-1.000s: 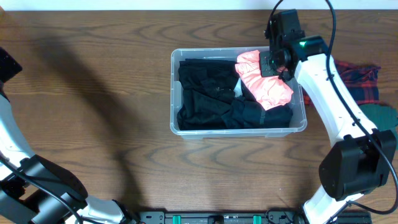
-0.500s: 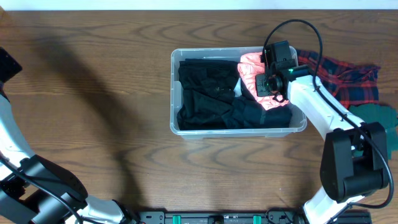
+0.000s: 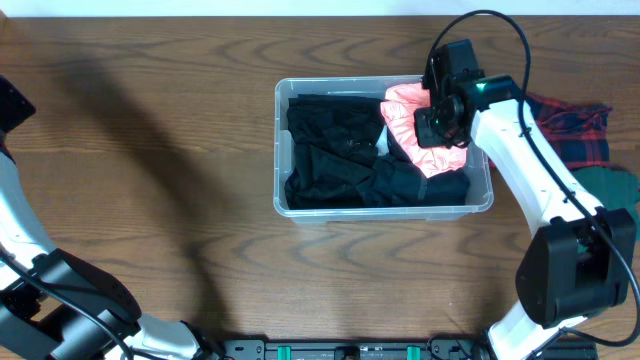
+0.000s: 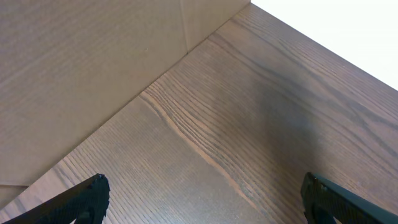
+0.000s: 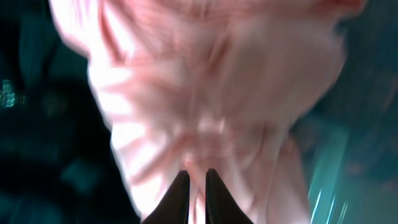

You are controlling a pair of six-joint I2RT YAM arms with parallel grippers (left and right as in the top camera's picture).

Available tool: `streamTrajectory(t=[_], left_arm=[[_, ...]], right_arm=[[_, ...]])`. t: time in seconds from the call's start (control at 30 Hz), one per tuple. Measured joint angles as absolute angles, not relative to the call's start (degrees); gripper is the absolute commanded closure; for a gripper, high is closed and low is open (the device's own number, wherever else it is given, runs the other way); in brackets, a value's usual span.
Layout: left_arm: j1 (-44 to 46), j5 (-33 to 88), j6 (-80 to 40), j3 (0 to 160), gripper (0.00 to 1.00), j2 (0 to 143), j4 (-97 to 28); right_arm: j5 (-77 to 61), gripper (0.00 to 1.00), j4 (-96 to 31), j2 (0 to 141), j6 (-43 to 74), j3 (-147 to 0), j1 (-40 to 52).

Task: Pack container
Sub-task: 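Lower the pink garment into the bin's right side and release it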

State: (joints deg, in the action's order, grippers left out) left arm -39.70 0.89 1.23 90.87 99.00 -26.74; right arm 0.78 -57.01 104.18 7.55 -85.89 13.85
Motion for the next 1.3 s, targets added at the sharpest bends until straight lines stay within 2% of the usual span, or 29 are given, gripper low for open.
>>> streamTrajectory(t=[0.23,0.43,0.57,0.7,1.03,1.3], left_arm=[[-39.7,0.9,1.2,90.9,0.02,99.0,-26.7],[-39.7,0.9,1.2,90.9,0.02,99.0,-26.8],[-39.7,0.9,1.2,90.9,0.02,99.0,-26.8],[-39.7,0.9,1.2,90.9,0.02,99.0,-26.7],[-39.7,0.9,1.2,90.9,0.02,99.0,-26.8],[-39.7,0.9,1.2,90.9,0.02,99.0,-26.8]], right_arm=[[-3.0,0.86,-59.8,104.1,7.6,-83.0,13.8],[-4.3,0.8,-49.4,103.9,7.4,-73.7,13.8],[-4.8,0.79,-42.4,102.0,7.6,-68.1,13.8],[-5.0,0.85,-41.1,101.0,8.1,-66.7,13.8],[-4.9,0.84,-55.5,101.0,7.6,-78.8,13.8],[-5.0,0.84,-49.9,99.0,6.3,-87.4,13.8]])
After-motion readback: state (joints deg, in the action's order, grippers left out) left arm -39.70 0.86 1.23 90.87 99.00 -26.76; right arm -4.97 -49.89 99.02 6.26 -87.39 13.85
